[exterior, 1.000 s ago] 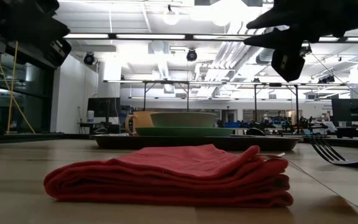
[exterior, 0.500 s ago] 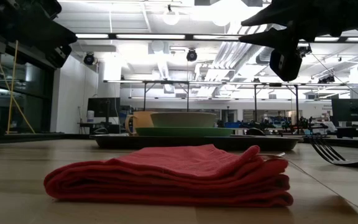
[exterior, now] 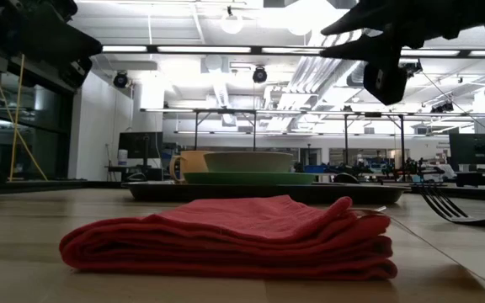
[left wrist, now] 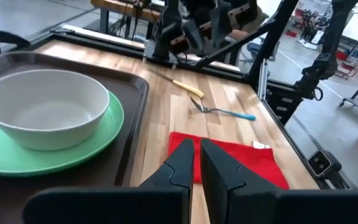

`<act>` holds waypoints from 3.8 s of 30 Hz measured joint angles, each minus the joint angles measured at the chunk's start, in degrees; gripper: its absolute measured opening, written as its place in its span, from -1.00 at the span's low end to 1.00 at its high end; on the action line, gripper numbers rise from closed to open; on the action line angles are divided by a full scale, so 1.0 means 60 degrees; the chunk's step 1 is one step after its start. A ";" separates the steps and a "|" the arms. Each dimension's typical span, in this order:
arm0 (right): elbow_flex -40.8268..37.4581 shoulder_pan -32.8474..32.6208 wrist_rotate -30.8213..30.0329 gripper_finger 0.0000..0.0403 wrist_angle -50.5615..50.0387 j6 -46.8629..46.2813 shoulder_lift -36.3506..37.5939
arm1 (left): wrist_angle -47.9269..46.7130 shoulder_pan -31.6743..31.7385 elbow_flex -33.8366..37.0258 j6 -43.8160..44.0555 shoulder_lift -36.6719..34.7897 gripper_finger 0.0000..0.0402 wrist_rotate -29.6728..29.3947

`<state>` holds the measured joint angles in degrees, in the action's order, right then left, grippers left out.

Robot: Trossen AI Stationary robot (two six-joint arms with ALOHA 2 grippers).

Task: Set up tray
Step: Put the red table napkin on the brown tray to the right of the green plate

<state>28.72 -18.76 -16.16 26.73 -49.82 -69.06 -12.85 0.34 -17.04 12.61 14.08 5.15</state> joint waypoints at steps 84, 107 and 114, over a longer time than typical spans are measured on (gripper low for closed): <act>0.5186 0.0561 0.3087 -0.61 -0.6774 -0.5768 -0.5005 | -0.2614 0.0002 -0.0004 -0.0049 -0.2284 -0.72 0.0758; 0.5186 0.0290 0.2943 -0.30 -0.5934 -0.5153 -0.5005 | -0.2614 0.0003 -0.0004 -0.0045 -0.2284 -0.72 0.0750; 0.5186 0.0254 0.2953 -0.30 -0.6215 -0.5668 -0.5173 | -0.2614 0.0000 0.0000 -0.0042 -0.2284 -0.72 0.0750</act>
<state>59.83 -17.24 1.56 -10.56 -83.82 -100.09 -28.53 0.34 -17.04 12.36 0.38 9.65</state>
